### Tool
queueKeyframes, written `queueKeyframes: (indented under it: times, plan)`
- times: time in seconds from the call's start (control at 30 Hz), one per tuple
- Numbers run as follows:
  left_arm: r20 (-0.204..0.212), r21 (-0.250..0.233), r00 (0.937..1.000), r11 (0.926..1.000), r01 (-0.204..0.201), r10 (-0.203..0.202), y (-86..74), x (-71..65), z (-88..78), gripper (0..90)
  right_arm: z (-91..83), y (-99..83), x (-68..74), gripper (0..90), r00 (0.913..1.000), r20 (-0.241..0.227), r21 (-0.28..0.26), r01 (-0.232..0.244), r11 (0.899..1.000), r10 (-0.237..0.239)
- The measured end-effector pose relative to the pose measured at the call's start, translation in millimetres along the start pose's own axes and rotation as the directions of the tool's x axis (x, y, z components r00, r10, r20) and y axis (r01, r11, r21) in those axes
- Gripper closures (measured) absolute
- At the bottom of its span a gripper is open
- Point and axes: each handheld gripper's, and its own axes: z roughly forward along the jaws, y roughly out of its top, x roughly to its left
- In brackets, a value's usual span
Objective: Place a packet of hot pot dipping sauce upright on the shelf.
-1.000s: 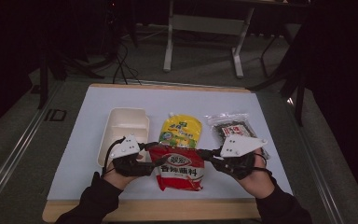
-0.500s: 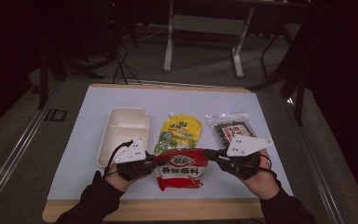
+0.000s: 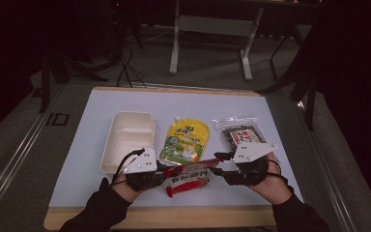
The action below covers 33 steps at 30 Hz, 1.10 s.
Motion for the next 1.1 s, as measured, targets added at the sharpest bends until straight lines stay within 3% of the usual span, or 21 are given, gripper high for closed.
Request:
queueKeyframes:
  times: [0.2, 0.37, 0.47, 0.6, 0.7, 0.87, 0.93, 0.97, 1.1]
  plan:
    - [0.007, -0.021, 0.9998, 0.9996, -0.016, 0.017, 8.9, -6.1, -2.5, 90.0, 5.7, -2.9, -6.7, 67.8, 0.9959, -0.086, 0.015, 0.029, 0.999, -0.028]
    - [0.023, -0.034, 0.9997, 0.9994, 0.003, -0.002, 8.4, -3.8, -3.5, 90.0, 1.4, -1.3, -7.0, 77.8, 0.9901, -0.13, 0.009, 0.055, 0.998, -0.053]
    - [0.017, -0.028, 0.9998, 0.9996, -0.008, 0.009, 9.0, -5.7, -1.7, 90.0, 2.2, 1.6, -5.8, 82.6, 0.9841, -0.161, 0.06, 0.086, 0.994, -0.076]
    - [0.016, -0.024, 0.9998, 0.9997, -0.006, 0.006, 6.6, -6.4, 1.2, 90.0, 5.6, 4.5, -3.3, 88.6, 0.9747, -0.214, 0.148, 0.099, 0.984, -0.066]
    - [0.015, -0.016, 0.9999, 0.9998, -0.007, 0.007, 5.2, -5.4, 2.4, 90.0, 6.2, 7.2, 0.7, 89.0, 0.9785, -0.193, 0.188, 0.111, 0.976, -0.074]
    - [0.034, -0.024, 0.9994, 0.9996, 0.012, -0.011, 4.4, -4.3, 3.1, 89.4, 1.9, 10.6, 0.9, 89.4, 0.9786, -0.194, 0.185, 0.104, 0.977, -0.067]
    - [0.03, -0.031, 0.9994, 0.9993, 0.02, -0.019, 3.6, -4.2, 3.4, 83.4, -1.1, 12.6, 1.7, 89.5, 0.9798, -0.183, 0.178, 0.112, 0.978, -0.079]
    - [0.024, -0.035, 0.9995, 0.9992, 0.021, -0.02, 3.1, -3.8, 3.0, 77.0, -1.6, 12.9, 1.0, 89.5, 0.9778, -0.195, 0.178, 0.111, 0.978, -0.075]
    - [-0.008, -0.047, 0.9992, 0.9981, 0.039, -0.039, 0.2, -4.0, 2.4, 47.5, -5.0, 14.2, -0.3, 89.6, 0.9842, -0.159, 0.179, 0.106, 0.978, -0.078]
